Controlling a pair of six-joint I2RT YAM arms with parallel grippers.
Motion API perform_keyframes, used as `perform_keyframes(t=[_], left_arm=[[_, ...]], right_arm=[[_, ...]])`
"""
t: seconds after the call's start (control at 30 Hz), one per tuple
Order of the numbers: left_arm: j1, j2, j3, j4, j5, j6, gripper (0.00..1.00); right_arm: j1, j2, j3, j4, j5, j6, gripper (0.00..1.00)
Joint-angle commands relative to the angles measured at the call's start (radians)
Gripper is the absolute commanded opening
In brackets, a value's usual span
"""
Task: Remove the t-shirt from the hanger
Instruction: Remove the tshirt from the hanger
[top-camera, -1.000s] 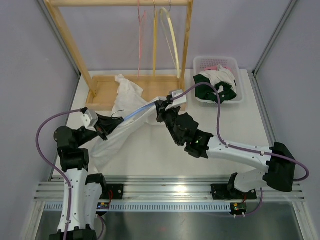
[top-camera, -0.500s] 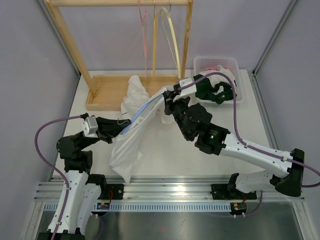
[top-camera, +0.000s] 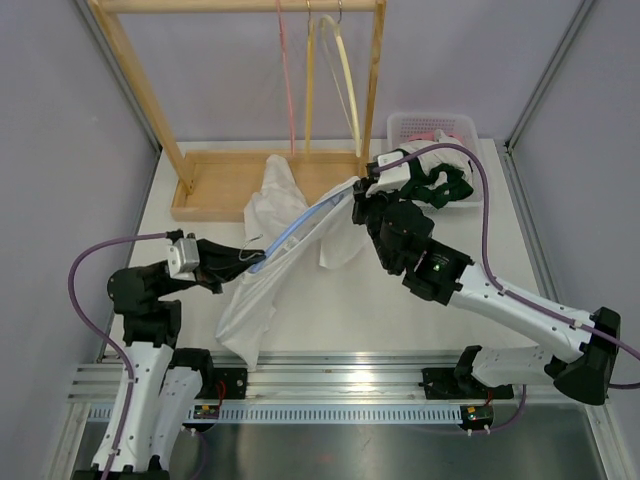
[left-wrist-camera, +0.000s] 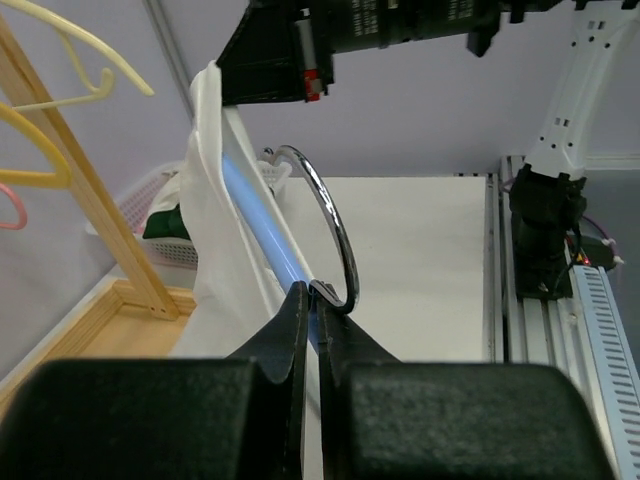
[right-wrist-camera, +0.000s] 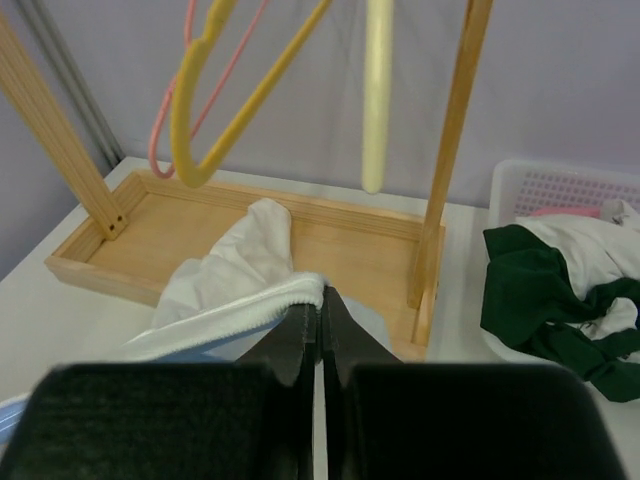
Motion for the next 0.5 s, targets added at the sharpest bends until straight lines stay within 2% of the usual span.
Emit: perform_keyframes(t=[0.0, 0.03, 0.1, 0.13, 0.17, 0.2, 0.23, 0.47], left_arm=[[-0.004, -0.02, 0.106, -0.166, 0.162, 0.086, 0.0], [-0.007, -0.02, 0.178, -0.417, 0.194, 0.26, 0.0], [-0.012, -0.01, 0.255, -0.719, 0.219, 0.513, 0.0], [-0.012, -0.006, 0.316, -0.928, 0.256, 0.7, 0.0], [-0.012, 0.005, 0.337, -1.006, 0.271, 0.767, 0.0], [-0.012, 0.01, 0.357, -1.069, 0.294, 0.863, 0.0], [-0.012, 0.013, 0.372, -1.147, 0.297, 0.889, 0.0], [-0.012, 0.025, 0.41, -1.226, 0.311, 0.95, 0.0]], right_arm=[[-0.089, -0.055, -0.027, 0.022, 0.035, 0.053, 0.0], [-0.099, -0.058, -0.032, 0.016, 0.032, 0.071, 0.0], [-0.112, -0.069, -0.053, 0.007, 0.035, 0.087, 0.0], [-0.115, -0.072, -0.061, 0.002, 0.032, 0.092, 0.0], [-0.119, -0.079, -0.069, -0.001, 0.035, 0.098, 0.0], [-0.132, -0.082, -0.083, -0.004, 0.032, 0.11, 0.0], [-0.138, -0.085, -0.09, -0.007, 0.03, 0.116, 0.0], [-0.175, -0.144, -0.162, -0.007, 0.013, 0.147, 0.0]])
